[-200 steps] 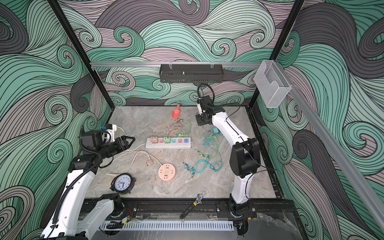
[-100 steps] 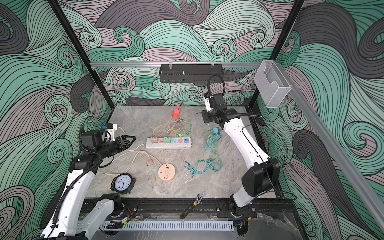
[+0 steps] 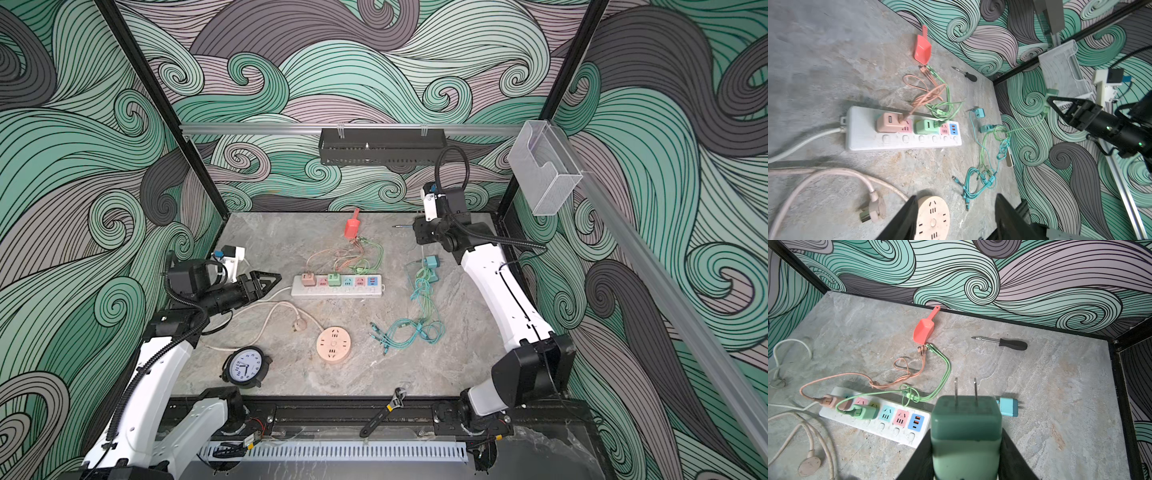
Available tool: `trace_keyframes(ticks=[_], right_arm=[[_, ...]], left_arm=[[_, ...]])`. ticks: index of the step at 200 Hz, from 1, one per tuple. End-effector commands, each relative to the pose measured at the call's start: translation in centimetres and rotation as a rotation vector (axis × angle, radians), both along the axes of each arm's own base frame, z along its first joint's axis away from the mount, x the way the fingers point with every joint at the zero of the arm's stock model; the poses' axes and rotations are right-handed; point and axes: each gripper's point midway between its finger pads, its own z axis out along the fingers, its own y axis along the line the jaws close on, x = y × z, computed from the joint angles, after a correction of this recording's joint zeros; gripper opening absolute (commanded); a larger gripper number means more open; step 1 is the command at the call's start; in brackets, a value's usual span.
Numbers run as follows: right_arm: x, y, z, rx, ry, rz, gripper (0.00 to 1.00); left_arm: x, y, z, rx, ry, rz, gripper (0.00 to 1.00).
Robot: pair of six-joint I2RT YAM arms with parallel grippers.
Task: Insert the plug
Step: 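Hold the light green charger up while the left gripper reaches toward cables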
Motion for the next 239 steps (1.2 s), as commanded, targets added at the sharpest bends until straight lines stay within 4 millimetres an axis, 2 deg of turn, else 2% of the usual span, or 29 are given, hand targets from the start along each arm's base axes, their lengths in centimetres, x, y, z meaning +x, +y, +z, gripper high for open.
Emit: trace_keyframes(ticks=[1, 29, 53, 101, 121, 124, 128, 138, 194, 217, 239], right_arm=[[-0.5, 0.2, 2.9, 0.069, -0.075, 0.009, 0.29], [-0.8, 0.0, 3.4, 0.077, -0.084, 0.008, 0.29], [-1.1, -0.1, 3.7, 0.083, -0.09, 0.007, 0.29], [-1.3, -0.5, 3.9, 0.094, -0.092, -0.005, 0.29], [-1.3, -0.7, 4.0, 0.1, -0.095, -0.011, 0.29], [-1.4, -0.7, 4.0, 0.101, -0.094, -0.01, 0.29], [-1.4, -0.8, 4.1, 0.103, -0.095, -0.011, 0.29], [-1.5, -0.9, 4.2, 0.107, -0.097, -0.016, 0.29], [-2.4, -1.6, 5.0, 0.128, -0.114, -0.034, 0.29], [-2.8, -1.8, 5.2, 0.131, -0.119, -0.036, 0.29], [-3.2, -1.9, 5.3, 0.134, -0.124, -0.036, 0.29]], left_arm=[[-0.5, -2.7, 0.8, 0.015, -0.06, -0.12, 0.61], [-0.5, -6.5, 0.7, 0.049, -0.098, -0.227, 0.6], [0.3, -9.7, 0.3, 0.056, -0.12, -0.275, 0.6], [0.6, -18.7, -1.1, 0.108, -0.11, -0.456, 0.6], [0.2, -23.0, -1.9, 0.129, -0.137, -0.534, 0.6], [0.1, -23.5, -1.6, 0.125, -0.152, -0.54, 0.6], [0.2, -24.4, -2.6, 0.141, -0.14, -0.555, 0.6], [0.0, -26.1, -3.0, 0.146, -0.16, -0.58, 0.6], [1.4, -31.4, -6.3, 0.128, -0.177, -0.602, 0.59], [0.8, -33.7, -5.8, 0.057, -0.258, -0.65, 0.58], [0.5, -34.9, -5.6, 0.036, -0.306, -0.664, 0.57]])
